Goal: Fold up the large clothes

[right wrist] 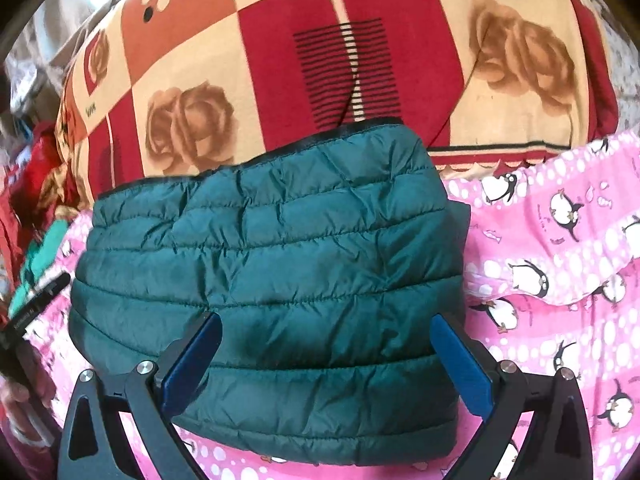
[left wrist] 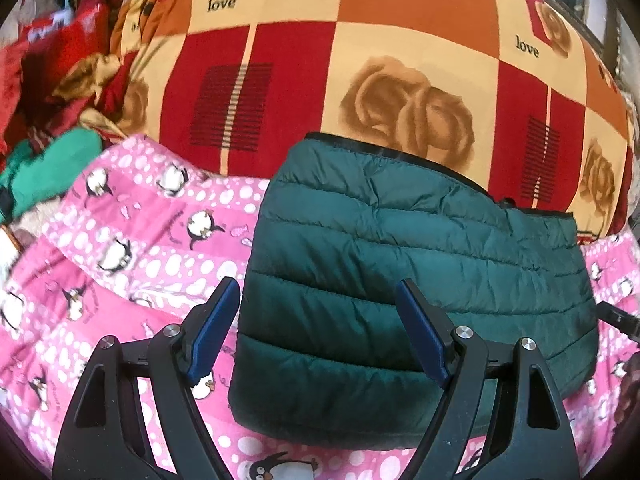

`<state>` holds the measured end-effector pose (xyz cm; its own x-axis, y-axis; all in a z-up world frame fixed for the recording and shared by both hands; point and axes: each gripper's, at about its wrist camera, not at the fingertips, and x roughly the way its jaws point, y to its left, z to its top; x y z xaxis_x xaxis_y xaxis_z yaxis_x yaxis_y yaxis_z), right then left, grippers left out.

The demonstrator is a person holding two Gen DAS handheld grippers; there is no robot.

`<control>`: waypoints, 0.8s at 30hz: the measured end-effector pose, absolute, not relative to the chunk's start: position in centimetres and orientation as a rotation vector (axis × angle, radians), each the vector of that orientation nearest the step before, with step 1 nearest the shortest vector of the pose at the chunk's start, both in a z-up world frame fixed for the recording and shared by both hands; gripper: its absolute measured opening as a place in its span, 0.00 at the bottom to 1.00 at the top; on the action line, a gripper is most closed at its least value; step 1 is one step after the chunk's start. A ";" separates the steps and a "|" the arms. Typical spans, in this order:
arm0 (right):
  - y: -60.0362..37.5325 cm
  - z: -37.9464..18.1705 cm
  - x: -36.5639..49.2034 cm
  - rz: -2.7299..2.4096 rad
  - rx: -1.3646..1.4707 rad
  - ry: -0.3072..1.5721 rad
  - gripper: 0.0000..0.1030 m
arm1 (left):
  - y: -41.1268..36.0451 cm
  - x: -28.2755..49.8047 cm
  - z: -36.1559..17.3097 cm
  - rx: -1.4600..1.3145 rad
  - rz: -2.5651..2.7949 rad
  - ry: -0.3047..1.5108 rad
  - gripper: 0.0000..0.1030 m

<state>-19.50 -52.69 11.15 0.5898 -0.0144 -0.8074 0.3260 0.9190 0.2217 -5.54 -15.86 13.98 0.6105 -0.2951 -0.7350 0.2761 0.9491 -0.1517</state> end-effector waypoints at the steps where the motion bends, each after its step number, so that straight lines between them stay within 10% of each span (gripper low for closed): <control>1: -53.2 11.1 -19.6 -0.209 0.385 0.915 1.00 | -15.5 -5.2 13.7 -0.051 -0.344 0.869 0.78; 24: -61.8 3.9 -17.3 -0.111 0.611 0.924 1.00 | -12.9 1.7 6.2 -0.490 -0.579 1.102 1.00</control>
<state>-17.26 -61.78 3.94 0.6099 0.1646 -0.7752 0.3438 0.8264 0.4460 1.66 -12.86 6.19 0.3340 -0.6535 -0.6793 0.1893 0.7525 -0.6308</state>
